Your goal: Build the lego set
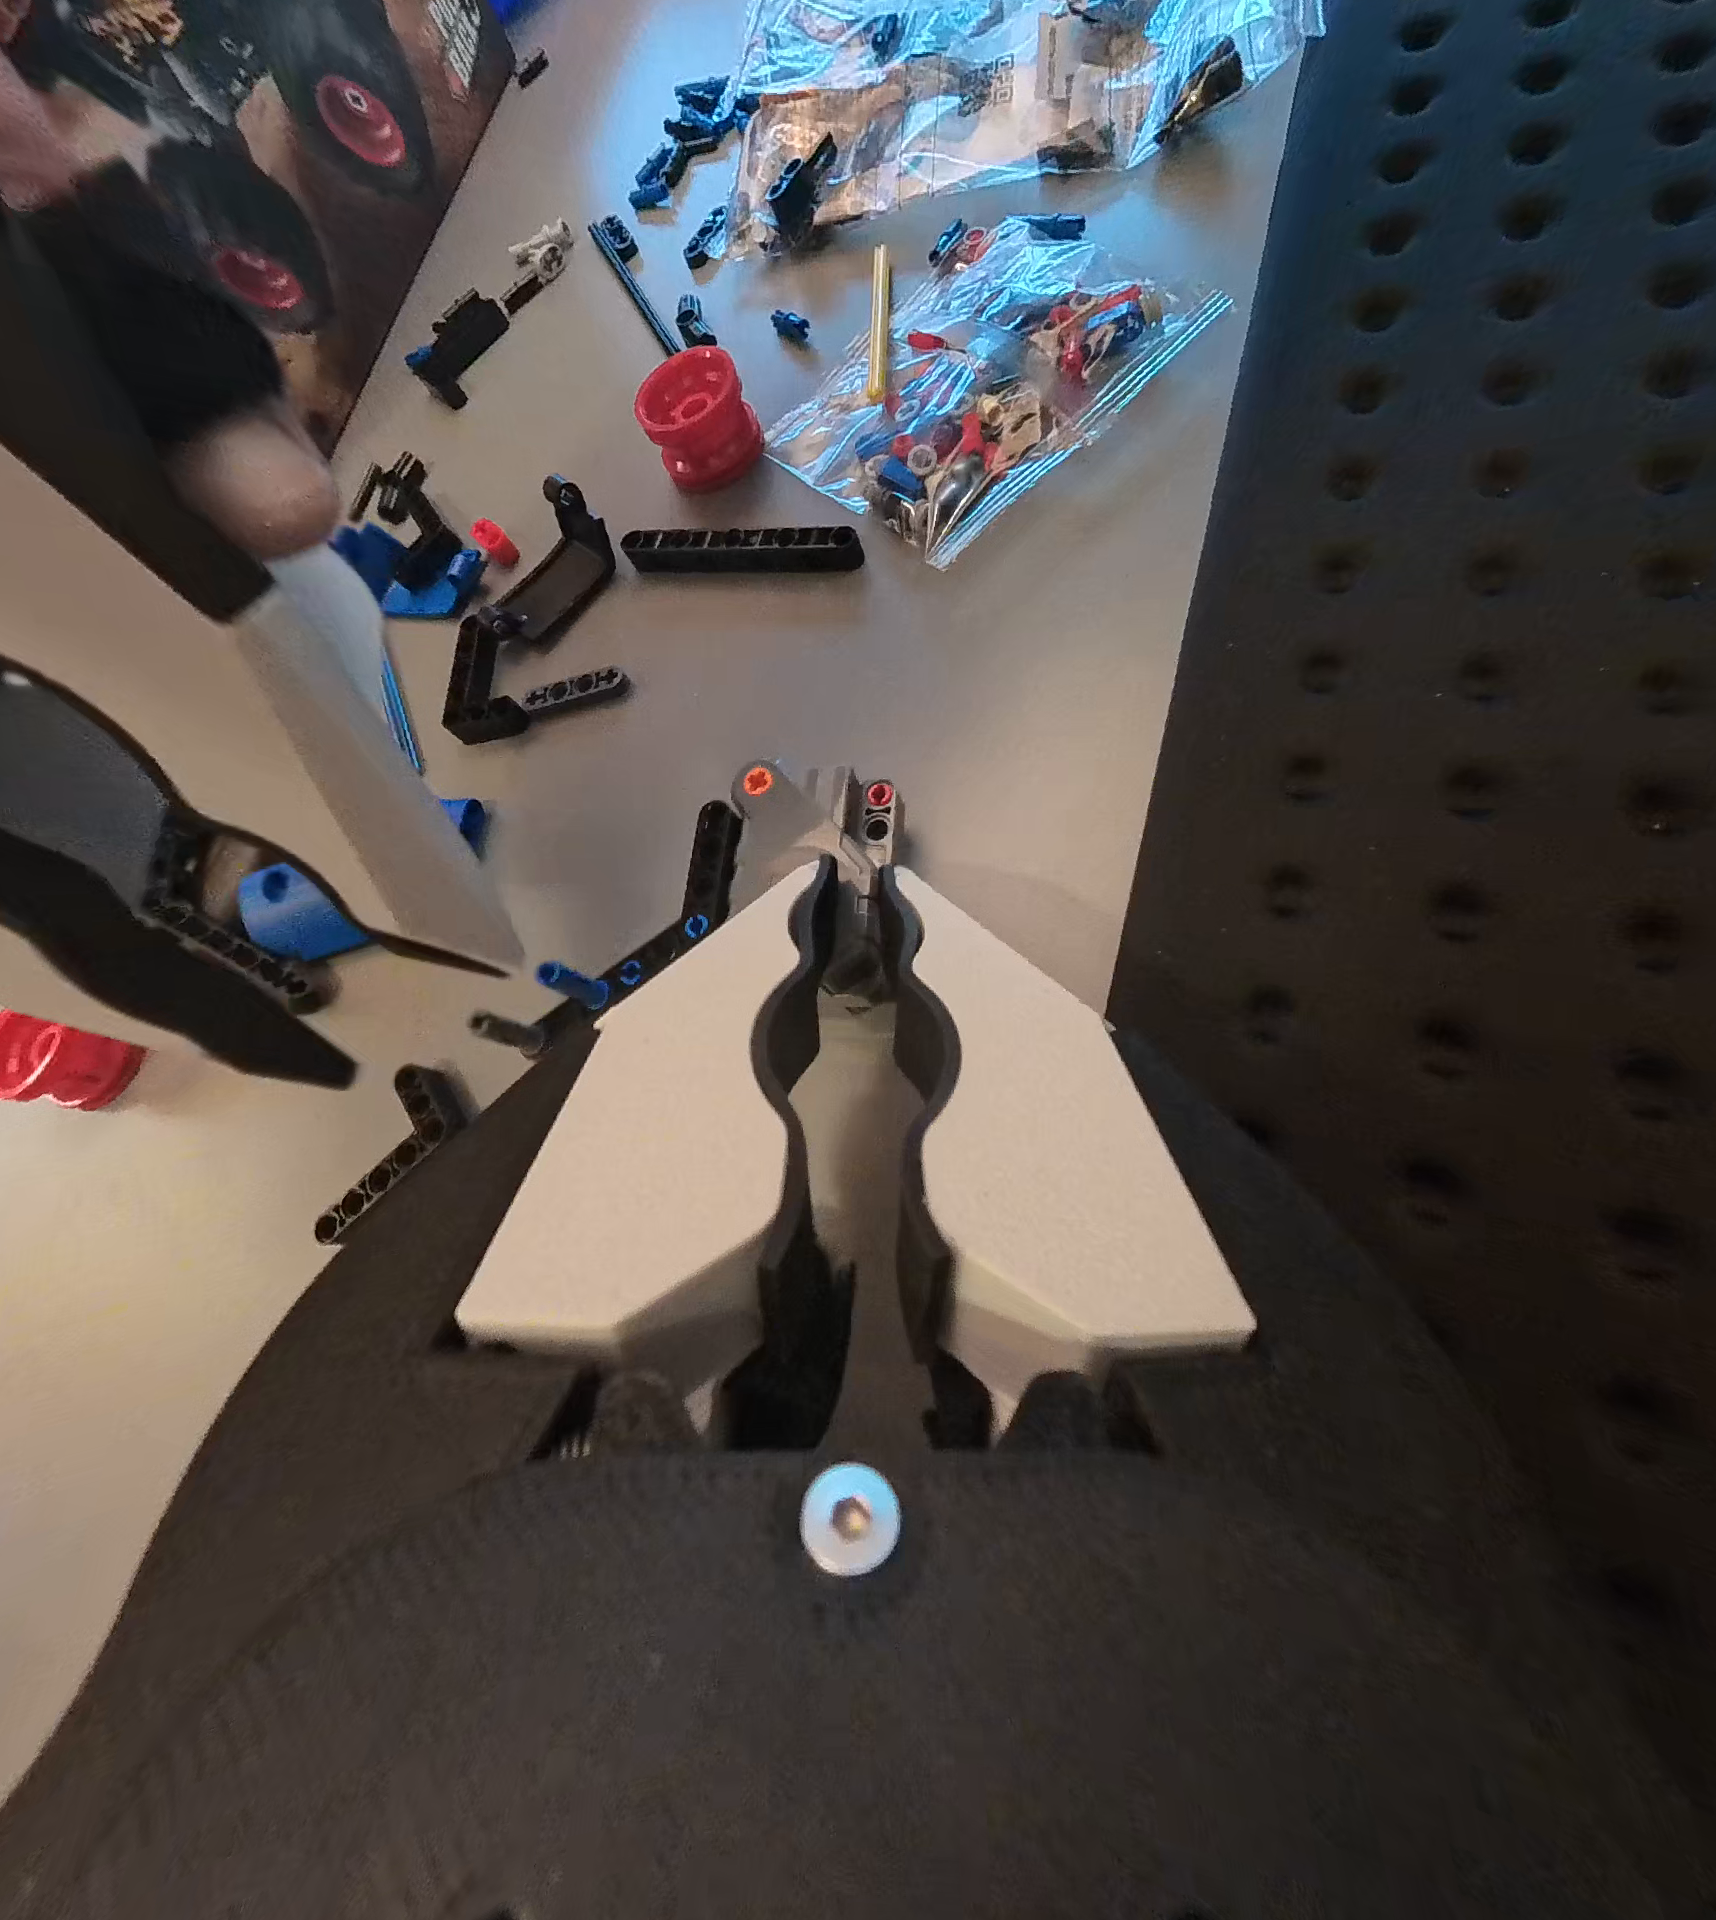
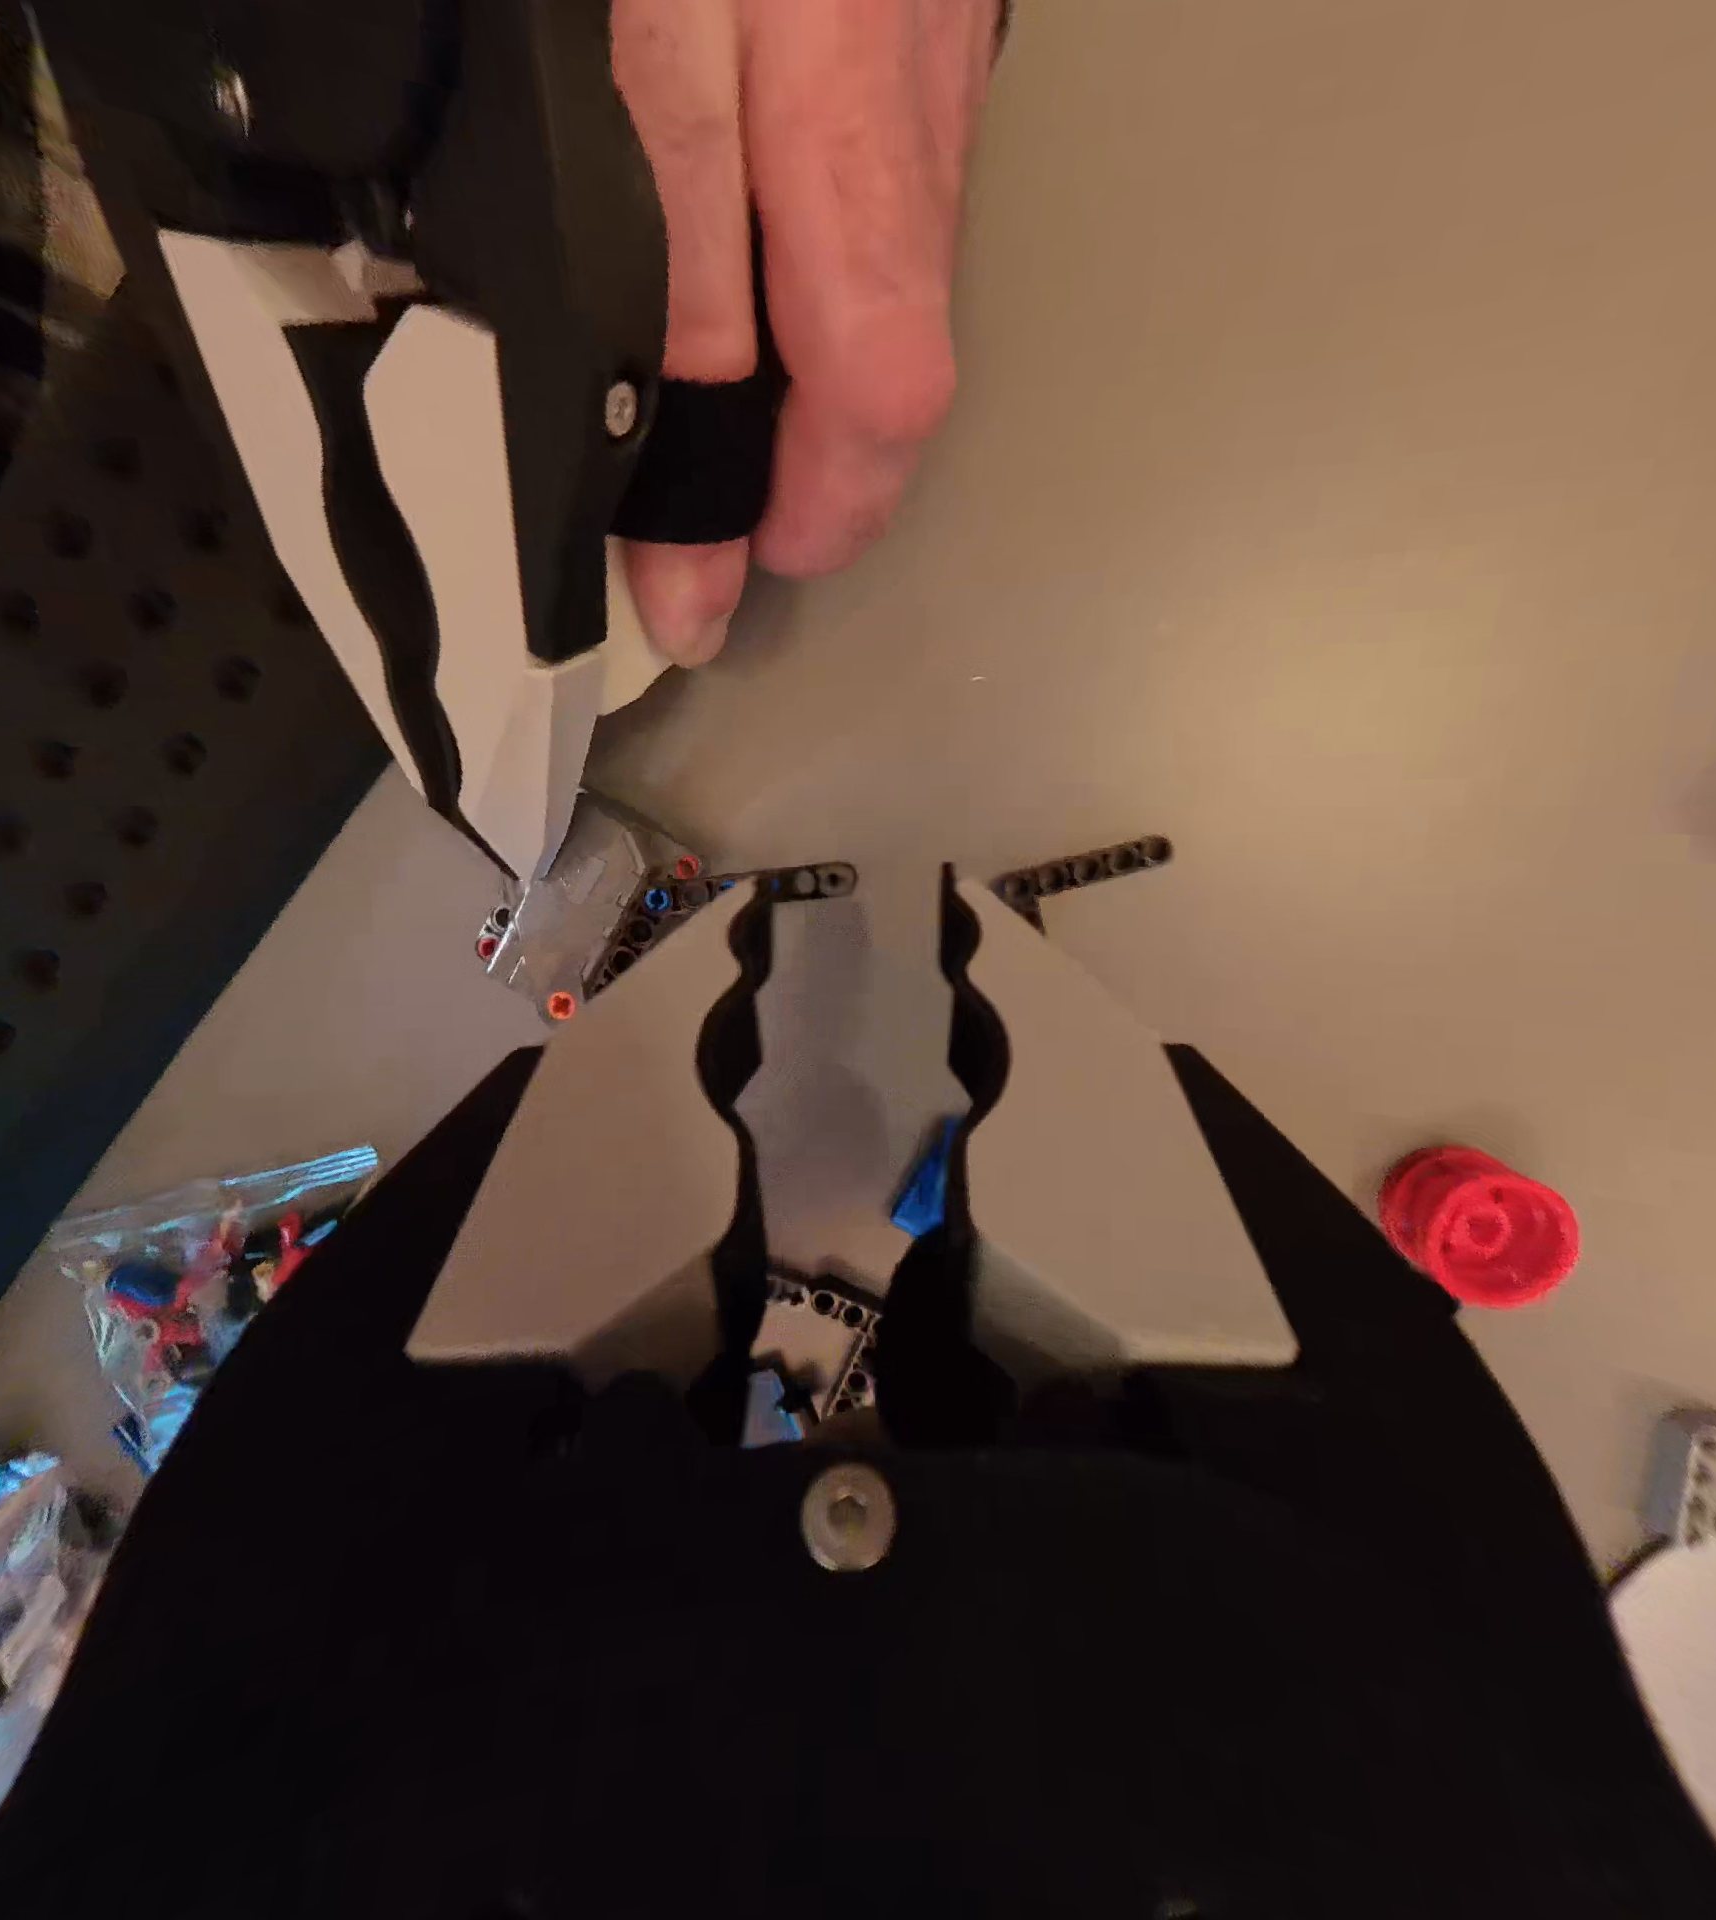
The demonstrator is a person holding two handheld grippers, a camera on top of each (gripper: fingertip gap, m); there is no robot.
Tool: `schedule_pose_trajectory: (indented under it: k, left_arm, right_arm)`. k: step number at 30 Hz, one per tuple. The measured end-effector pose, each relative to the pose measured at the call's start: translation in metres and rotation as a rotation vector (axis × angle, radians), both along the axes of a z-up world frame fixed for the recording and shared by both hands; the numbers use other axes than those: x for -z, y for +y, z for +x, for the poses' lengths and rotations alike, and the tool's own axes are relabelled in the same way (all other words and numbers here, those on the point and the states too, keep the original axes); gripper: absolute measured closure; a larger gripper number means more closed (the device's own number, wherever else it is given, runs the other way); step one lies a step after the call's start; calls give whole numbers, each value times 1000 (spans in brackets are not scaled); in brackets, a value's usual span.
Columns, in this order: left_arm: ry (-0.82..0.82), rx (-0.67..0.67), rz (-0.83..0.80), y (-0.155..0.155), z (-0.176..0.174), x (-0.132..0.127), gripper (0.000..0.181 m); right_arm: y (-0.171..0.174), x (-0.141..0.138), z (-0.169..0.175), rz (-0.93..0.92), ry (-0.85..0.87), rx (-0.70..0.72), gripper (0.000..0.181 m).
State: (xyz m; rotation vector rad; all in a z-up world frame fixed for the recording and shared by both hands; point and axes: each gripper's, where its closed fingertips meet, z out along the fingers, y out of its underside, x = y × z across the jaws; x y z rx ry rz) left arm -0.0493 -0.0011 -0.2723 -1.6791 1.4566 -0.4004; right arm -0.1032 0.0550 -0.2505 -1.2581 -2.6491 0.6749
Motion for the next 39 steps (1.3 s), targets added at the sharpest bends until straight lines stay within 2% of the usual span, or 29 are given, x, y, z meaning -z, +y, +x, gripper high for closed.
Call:
schedule_pose_trajectory:
  k: [3,7,11,13,17,19,23,27,29,33,39]
  left_arm:
    - [-7,-2,-6,0,0,-1,175]
    - [-19,-14,6,3,1,-3,160]
    - [-82,-30,-19,4,-2,-16,148]
    - [-84,-49,-16,7,-10,-19,144]
    - [-97,-96,-19,19,-28,-23,142]
    - [-101,-120,-11,24,-35,-25,142]
    - [-97,-158,0,31,-44,-22,140]
    - [-78,-143,12,29,-44,-18,137]
    - [-58,-135,42,29,-43,-18,135]
    - [2,-135,130,34,-42,-13,128]
    - [28,-95,326,35,-22,-35,125]
  right_arm:
    - [11,-16,7,46,52,92,142]
    - [16,-38,30,136,109,216,135]
    - [-3,-43,50,141,174,340,122]
    - [-16,-34,52,139,201,400,117]
    - [-39,3,49,120,193,466,111]
    - [-34,16,43,141,195,533,121]
    - [-38,31,36,123,198,560,142]
    - [-39,30,34,41,207,593,143]
    - [-41,26,35,-60,209,619,143]
    - [-49,-2,37,-301,256,621,142]
    - [-48,-26,40,-486,268,614,143]
